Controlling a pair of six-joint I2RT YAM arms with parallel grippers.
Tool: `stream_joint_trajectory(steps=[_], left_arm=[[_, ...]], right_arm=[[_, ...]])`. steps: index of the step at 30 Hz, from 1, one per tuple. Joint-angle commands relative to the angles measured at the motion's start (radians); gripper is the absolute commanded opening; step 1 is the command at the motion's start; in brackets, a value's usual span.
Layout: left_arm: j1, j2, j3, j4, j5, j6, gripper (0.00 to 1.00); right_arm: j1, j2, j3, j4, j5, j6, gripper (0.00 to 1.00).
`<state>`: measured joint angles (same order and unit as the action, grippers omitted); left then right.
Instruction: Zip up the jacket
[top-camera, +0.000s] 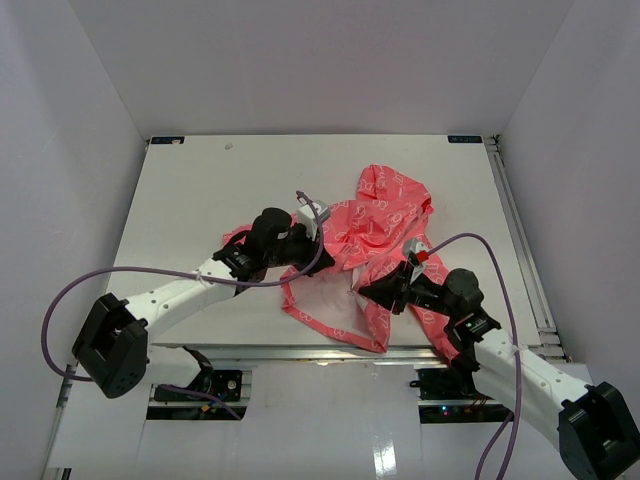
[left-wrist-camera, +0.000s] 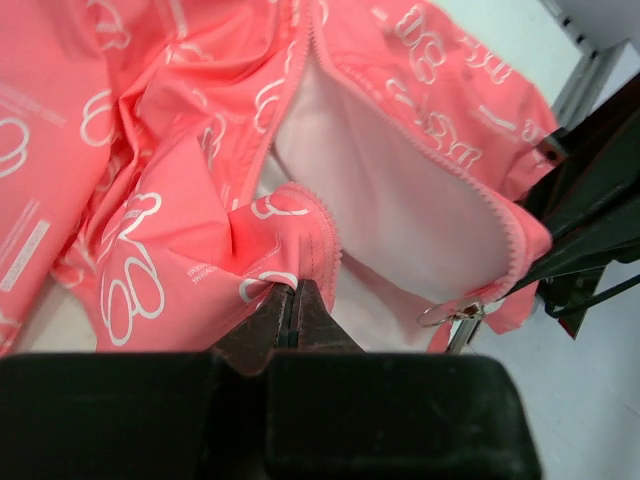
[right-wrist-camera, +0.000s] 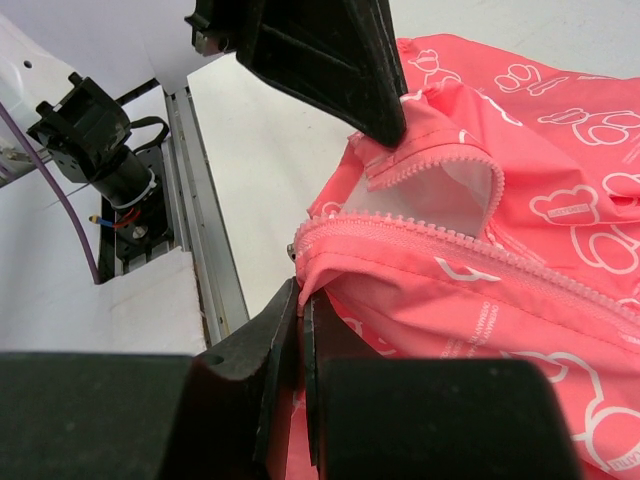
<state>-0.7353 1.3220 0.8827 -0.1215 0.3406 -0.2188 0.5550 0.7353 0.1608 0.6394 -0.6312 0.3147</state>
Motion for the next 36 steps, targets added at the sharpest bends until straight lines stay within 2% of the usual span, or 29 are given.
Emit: stream_joint_trajectory(steps=[1, 6, 17, 23, 36], left_arm=[[-0.004, -0.060, -0.145, 0.437, 0.106, -0.099, 0.00], [-0.003, -0.107, -0.305, 0.787, 0.112, -0.170, 0.00], [-0.003, -0.155, -0.548, 1.306, 0.156, -0.310, 0.00], [-0.004, -0.147, -0.592, 1.403, 0.169, -0.327, 0.00], [-0.003, -0.158, -0.612, 1.396, 0.159, -0.295, 0.00]], right_arm=[[0.013, 0.021, 0.044, 0.101, 0.031, 0.008, 0.08], [0.019, 0.026, 0.038, 0.121, 0.090, -0.001, 0.08], [0.030, 0.067, 0.061, 0.160, 0.076, 0.017, 0.08], [0.065, 0.114, 0.090, 0.175, 0.068, 0.024, 0.08], [0.104, 0.108, 0.117, 0.192, 0.018, 0.021, 0.08]])
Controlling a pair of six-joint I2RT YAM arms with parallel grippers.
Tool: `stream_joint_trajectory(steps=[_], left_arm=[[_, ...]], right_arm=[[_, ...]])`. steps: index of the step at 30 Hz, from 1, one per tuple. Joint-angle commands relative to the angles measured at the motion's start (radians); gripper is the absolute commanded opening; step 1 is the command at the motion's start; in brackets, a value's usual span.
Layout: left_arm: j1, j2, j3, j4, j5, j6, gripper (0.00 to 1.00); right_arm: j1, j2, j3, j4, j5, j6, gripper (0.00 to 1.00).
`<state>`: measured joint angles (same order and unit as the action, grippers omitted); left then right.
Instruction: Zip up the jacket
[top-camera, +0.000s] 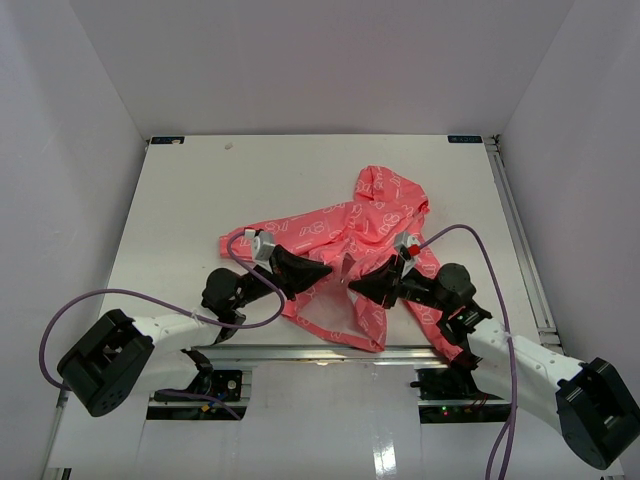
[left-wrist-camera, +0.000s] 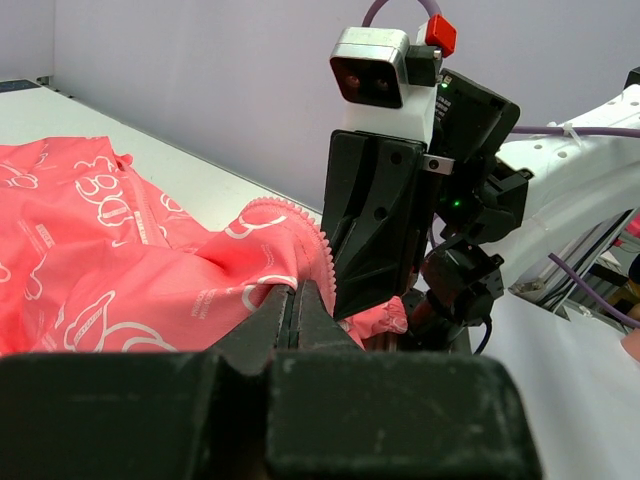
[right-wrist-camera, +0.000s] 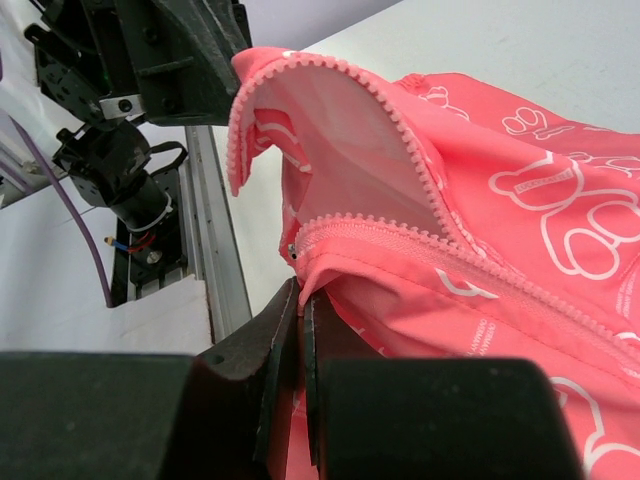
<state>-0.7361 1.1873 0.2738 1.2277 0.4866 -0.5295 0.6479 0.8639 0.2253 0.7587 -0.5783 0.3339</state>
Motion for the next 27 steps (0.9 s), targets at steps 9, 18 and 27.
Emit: stream_joint_trajectory(steps=[9, 18, 27], left_arm=[[-0.008, 0.001, 0.008, 0.039, 0.026, 0.033, 0.00], [-0.016, 0.012, 0.009, 0.036, 0.028, 0.045, 0.00], [-0.025, 0.017, 0.012, 0.032, 0.029, 0.058, 0.00]], right_arm=[[0.019, -0.013, 0.055, 0.097, -0.049, 0.033, 0.08], [0.034, 0.000, 0.058, 0.111, -0.038, 0.038, 0.08], [0.038, -0.008, 0.052, 0.116, -0.004, 0.055, 0.08]])
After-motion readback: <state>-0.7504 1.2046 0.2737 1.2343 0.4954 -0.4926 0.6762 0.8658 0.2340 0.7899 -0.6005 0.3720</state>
